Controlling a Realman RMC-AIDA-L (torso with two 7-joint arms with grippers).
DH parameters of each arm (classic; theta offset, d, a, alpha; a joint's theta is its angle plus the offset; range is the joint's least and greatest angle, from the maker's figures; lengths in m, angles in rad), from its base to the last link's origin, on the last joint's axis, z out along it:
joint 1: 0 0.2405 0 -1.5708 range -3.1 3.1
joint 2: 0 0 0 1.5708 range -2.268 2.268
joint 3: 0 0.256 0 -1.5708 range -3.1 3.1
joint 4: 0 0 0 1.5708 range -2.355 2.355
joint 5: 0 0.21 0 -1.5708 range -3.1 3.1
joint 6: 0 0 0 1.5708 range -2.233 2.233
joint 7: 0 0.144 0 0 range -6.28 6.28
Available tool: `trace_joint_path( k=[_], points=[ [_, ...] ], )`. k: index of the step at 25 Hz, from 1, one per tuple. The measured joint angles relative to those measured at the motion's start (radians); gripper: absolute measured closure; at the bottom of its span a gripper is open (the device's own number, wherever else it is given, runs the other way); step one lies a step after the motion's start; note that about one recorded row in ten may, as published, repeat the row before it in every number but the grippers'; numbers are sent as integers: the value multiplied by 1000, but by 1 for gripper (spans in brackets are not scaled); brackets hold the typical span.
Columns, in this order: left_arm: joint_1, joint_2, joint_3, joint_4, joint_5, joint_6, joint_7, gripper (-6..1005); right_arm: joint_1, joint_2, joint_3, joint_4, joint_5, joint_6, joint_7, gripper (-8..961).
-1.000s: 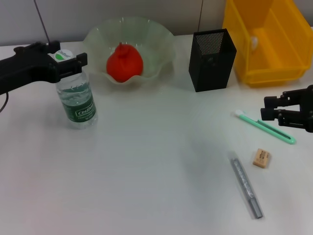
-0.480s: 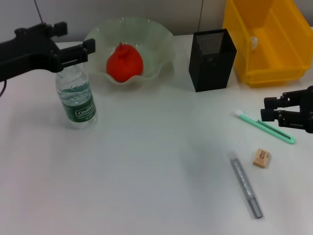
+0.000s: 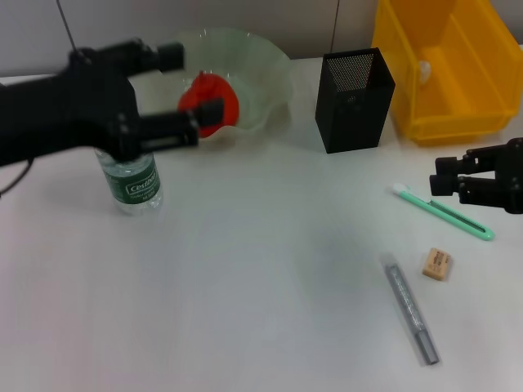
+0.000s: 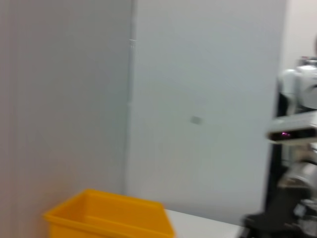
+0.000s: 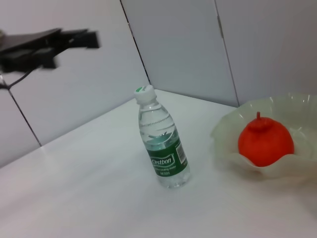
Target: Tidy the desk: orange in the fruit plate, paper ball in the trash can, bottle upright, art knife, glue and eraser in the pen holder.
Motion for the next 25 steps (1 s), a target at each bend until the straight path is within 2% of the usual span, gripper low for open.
trace_joint_path(
  k=[6,11,15,18,23,25],
  points=[
    [1,-1,0,-15,-3,128,3,215,7,3,2,-2,3,10,23,601],
    [12,-3,5,-36,-17,190,38,218,7,32,0,-52,-3,26,61,599],
    [12,-1,-1,-87,-29,245,68,220,3,45,0,-87,-8,19,67,598],
    [10,-2,-2,-125,-30,258,79,356,1,53,-15,-111,-33,14,94,597],
    [17,-4,-3,-179,-51,266,147,527,0,60,-123,-164,-139,16,238,487],
    [22,-3,-3,-205,-77,275,198,590,-1,66,-164,-192,-168,16,282,471]
  ],
)
